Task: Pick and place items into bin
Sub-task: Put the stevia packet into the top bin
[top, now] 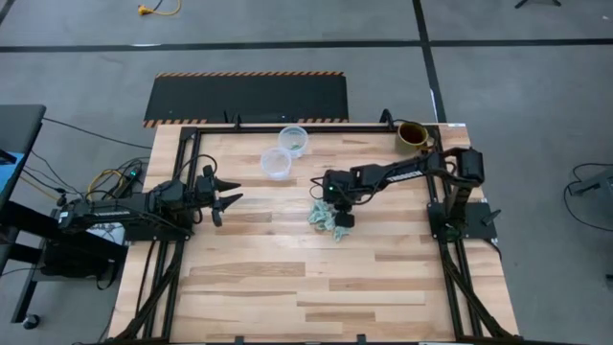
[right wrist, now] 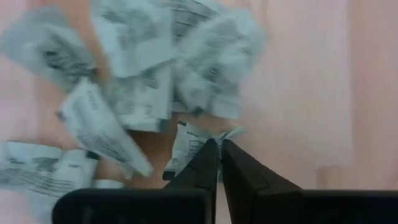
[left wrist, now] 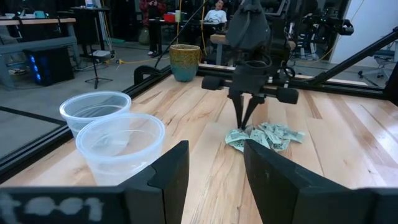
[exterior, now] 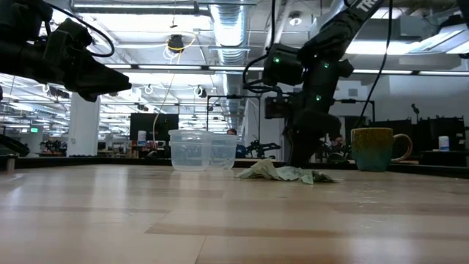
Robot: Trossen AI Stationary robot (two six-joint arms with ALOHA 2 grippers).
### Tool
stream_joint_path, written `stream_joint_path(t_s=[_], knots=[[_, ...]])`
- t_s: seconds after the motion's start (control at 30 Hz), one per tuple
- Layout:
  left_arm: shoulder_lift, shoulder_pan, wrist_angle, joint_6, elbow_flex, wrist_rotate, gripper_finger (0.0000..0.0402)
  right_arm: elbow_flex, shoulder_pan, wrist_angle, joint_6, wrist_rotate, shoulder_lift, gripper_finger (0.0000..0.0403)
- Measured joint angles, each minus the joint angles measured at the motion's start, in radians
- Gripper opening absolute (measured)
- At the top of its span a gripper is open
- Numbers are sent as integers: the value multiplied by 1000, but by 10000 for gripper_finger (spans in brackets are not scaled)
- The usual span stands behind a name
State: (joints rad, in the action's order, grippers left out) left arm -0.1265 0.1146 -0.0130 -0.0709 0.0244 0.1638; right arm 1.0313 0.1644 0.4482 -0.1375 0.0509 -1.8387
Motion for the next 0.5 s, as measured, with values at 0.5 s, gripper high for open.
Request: stream_joint_path(t_s=[0.5], knots=[[0, 0, 0, 0, 0, 0, 143, 291, 50, 128, -53, -164, 53, 4]])
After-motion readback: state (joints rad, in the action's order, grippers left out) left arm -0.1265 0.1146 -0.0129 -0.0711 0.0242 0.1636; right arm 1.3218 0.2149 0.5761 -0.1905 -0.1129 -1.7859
